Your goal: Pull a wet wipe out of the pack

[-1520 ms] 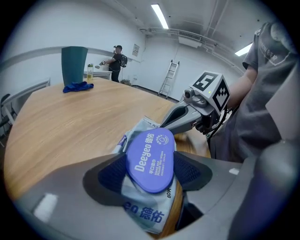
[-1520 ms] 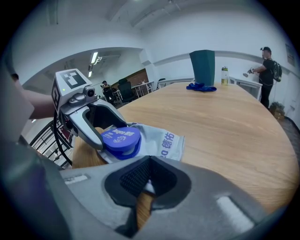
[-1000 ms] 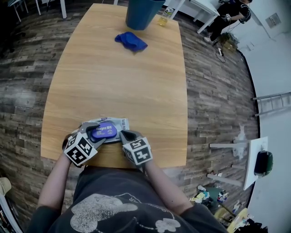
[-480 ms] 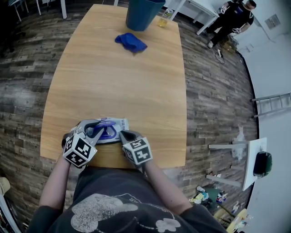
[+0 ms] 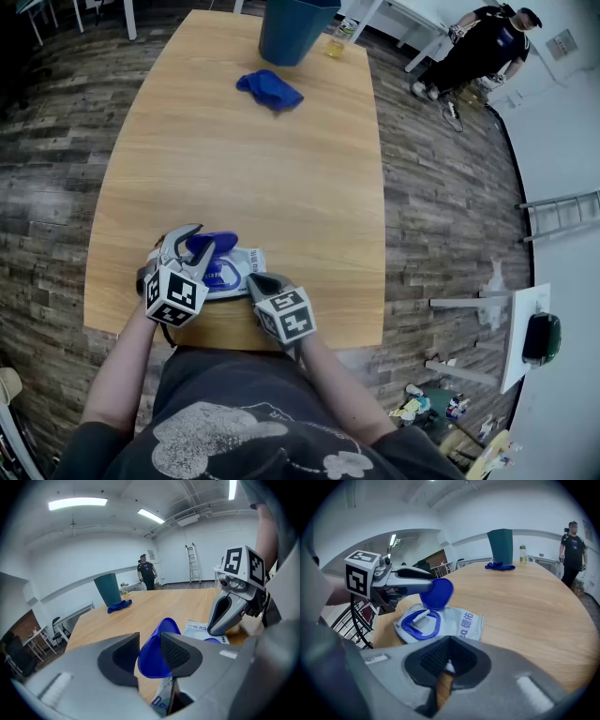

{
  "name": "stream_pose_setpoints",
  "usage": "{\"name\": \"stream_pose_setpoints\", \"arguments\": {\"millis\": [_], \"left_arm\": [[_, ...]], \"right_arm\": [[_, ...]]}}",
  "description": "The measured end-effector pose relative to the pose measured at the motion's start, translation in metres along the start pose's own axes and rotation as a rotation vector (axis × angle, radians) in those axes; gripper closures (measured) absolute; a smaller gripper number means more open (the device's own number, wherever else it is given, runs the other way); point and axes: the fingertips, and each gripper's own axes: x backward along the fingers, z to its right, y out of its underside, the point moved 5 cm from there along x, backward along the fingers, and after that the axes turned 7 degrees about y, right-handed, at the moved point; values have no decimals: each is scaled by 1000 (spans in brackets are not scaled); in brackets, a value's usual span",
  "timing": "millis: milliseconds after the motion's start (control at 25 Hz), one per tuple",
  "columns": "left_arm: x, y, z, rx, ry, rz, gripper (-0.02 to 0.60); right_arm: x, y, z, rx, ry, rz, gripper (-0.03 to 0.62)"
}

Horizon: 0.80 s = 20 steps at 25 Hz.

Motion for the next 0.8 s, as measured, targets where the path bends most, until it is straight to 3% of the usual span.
{"name": "stream_pose_setpoints", "arguments": {"millis": [200,440,640,800], "left_arm": [[-13,12,-9,27,-16,-13,410],[-29,26,-12,62,19,-58,421],[-26,23,-12,72,5,-46,422],[-12,8,-13,75,-50,4,419]], "right_arm": [[2,2,-4,-11,-10,-4,603],[3,1,-5,-12,-6,-7,603],[2,4,-2,-15,3,3,603],[3,2,-2,-25,4,4,603]]}}
